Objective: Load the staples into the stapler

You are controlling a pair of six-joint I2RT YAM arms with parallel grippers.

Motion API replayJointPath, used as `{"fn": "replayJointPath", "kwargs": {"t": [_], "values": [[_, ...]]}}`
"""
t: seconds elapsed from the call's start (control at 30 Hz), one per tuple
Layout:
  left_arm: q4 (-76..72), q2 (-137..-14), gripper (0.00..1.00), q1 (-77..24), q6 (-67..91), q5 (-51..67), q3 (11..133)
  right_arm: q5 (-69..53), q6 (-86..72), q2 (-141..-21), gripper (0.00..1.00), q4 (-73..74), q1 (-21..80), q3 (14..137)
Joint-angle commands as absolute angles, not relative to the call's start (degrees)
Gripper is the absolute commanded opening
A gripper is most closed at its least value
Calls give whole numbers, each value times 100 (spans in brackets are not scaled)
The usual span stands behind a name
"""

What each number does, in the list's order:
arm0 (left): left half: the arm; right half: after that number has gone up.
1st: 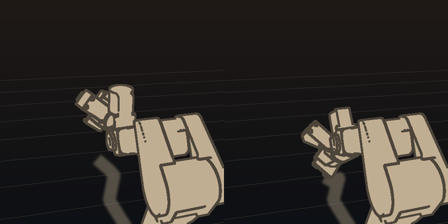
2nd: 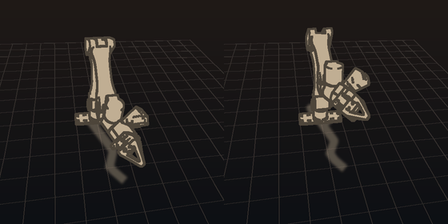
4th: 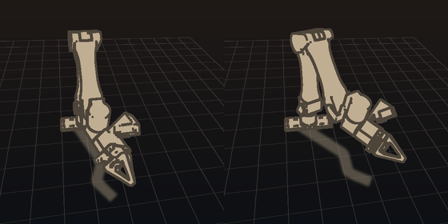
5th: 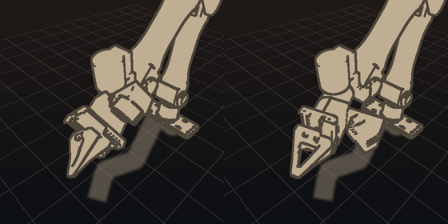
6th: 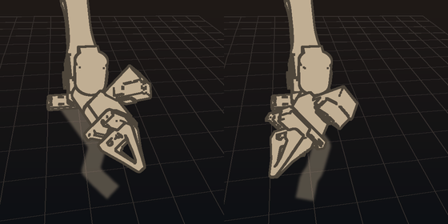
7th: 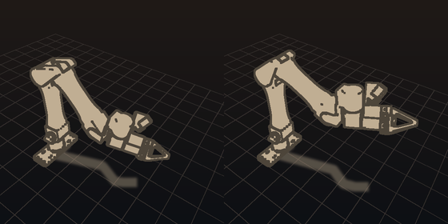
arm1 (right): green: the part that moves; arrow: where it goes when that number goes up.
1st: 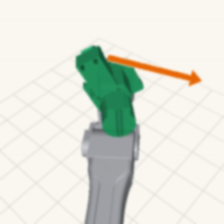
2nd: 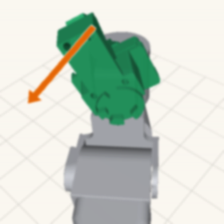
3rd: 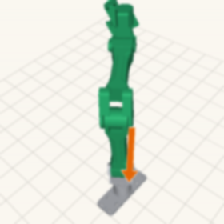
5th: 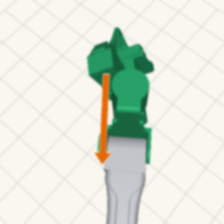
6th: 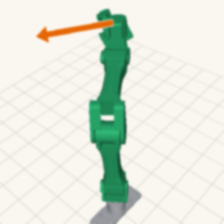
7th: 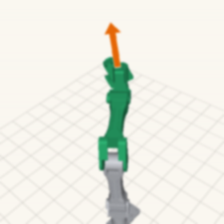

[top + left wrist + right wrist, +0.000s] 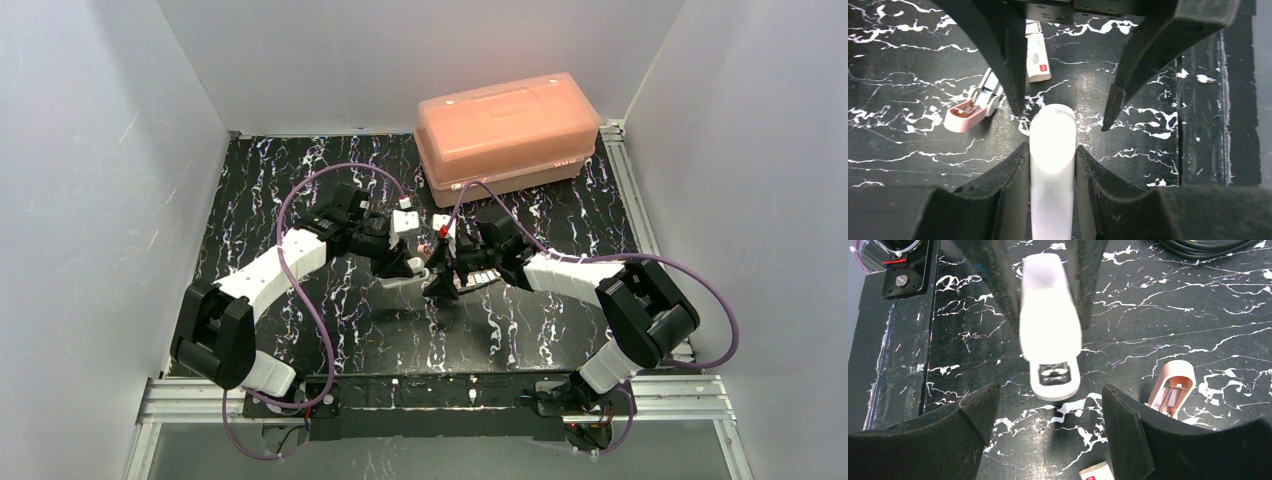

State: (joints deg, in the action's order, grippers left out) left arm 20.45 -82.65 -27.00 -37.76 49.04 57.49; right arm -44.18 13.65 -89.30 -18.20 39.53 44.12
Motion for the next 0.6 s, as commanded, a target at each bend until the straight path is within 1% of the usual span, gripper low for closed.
{"fn": "replayJointPath", "kwargs": {"t": [0.0, 0.07, 0.37, 0.57], "values": [[2369, -7949, 0, -2811, -3800, 5329, 5981, -4384, 1325, -8743, 82, -1991, 4008, 4590], [2373, -7953, 0, -2838, -3810, 5362, 5983, -4406, 1328, -8754, 81, -1979, 4025, 4603], [2373, -7988, 0, -2943, -3774, 5356, 6029, -4548, 1339, -8833, 67, -1858, 4096, 4697], [2330, -7998, 0, -2953, -3705, 5364, 6023, -4570, 1310, -8888, 63, -1838, 4112, 4728]]}}
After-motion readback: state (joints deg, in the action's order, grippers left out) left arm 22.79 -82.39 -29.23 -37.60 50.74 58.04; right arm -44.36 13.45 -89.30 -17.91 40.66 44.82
